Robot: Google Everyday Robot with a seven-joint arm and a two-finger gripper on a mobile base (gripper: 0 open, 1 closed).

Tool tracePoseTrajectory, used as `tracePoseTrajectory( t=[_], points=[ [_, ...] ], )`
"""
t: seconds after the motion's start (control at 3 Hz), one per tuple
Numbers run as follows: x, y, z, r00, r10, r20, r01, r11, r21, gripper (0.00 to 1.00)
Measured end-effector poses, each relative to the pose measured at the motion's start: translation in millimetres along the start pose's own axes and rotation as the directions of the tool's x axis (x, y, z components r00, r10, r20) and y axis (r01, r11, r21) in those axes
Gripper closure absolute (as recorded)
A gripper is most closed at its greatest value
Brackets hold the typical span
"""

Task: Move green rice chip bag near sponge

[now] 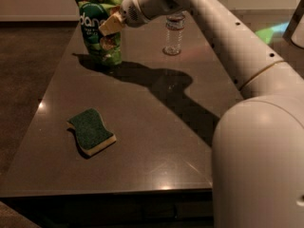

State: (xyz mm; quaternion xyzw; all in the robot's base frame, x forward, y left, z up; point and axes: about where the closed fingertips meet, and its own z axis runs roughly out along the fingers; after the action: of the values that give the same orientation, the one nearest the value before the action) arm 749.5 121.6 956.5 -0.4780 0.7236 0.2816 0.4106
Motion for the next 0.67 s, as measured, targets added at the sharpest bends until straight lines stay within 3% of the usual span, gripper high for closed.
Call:
tracePoseTrajectory(
  t=[0.67],
  points=[
    [13.2,43.2,-64.1,0.999,-0.044,-0.025,0.041,0.9952,-0.089,1.00]
  ],
)
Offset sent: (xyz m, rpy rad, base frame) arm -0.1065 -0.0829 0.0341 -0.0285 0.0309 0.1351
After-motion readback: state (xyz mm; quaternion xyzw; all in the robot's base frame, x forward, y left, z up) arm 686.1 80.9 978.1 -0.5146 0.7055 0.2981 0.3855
